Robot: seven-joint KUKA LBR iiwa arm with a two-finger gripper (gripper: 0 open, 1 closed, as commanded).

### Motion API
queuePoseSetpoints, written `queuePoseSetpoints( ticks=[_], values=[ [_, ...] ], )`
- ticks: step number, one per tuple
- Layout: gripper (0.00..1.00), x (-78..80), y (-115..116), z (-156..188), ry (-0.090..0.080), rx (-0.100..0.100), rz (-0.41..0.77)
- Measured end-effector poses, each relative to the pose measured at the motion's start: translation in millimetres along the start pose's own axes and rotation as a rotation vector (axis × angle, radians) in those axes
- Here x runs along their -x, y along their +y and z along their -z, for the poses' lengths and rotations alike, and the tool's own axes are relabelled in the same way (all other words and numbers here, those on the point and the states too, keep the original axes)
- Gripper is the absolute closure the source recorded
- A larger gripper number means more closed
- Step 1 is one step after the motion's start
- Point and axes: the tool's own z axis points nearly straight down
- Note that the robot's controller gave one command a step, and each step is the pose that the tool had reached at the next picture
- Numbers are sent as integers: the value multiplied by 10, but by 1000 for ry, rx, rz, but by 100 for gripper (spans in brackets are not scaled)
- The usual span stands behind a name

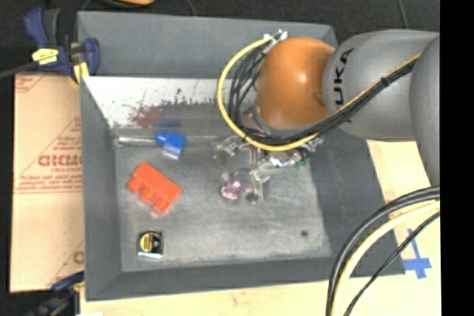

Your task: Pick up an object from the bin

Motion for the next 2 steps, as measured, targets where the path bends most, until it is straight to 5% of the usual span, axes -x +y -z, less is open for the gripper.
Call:
queuePoseSetpoints(
  ticks=[1,2],
  values=[
    [0,-223,-67,-560,2,3,-6],
    [100,-200,-73,-523,-4,-1,-2]
  ],
)
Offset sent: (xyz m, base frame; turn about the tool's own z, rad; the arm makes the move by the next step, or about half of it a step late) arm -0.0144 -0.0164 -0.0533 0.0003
